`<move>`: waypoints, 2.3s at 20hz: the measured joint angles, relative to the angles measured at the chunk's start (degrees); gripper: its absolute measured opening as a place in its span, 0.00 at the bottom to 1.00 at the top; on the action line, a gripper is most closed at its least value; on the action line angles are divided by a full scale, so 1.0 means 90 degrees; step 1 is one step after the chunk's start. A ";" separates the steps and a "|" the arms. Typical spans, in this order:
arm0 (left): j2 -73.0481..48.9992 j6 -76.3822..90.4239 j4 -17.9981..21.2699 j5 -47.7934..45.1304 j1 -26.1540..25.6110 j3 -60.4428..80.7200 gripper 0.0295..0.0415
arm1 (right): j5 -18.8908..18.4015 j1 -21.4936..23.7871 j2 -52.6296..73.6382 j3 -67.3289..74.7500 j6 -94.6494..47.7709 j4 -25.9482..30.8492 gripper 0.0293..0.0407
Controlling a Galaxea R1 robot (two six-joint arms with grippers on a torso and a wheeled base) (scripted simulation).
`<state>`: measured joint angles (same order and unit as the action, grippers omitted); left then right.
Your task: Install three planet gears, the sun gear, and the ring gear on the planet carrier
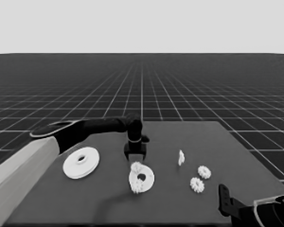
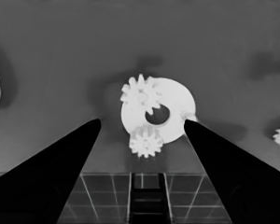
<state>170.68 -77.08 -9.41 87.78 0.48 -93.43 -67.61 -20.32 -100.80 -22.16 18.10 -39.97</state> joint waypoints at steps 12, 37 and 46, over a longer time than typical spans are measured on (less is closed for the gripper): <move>-0.7776 1.0775 -0.0927 -0.5437 0.2120 0.7708 0.75 | -0.0984 0.2164 -0.1463 -0.3149 0.2682 0.2901 0.88; -0.7792 1.0798 -0.0929 -0.5447 0.2125 0.7722 0.75 | -0.0775 0.0999 -0.3387 -0.7120 0.3226 0.2619 0.16; -0.7792 1.0798 -0.0929 -0.5447 0.2125 0.7722 0.75 | -0.1689 0.2235 -0.2946 -0.6251 0.3472 0.3471 0.17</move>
<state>100.55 20.10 -17.77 38.76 19.61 -23.94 -82.82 -0.21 -127.31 -78.42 49.35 -8.73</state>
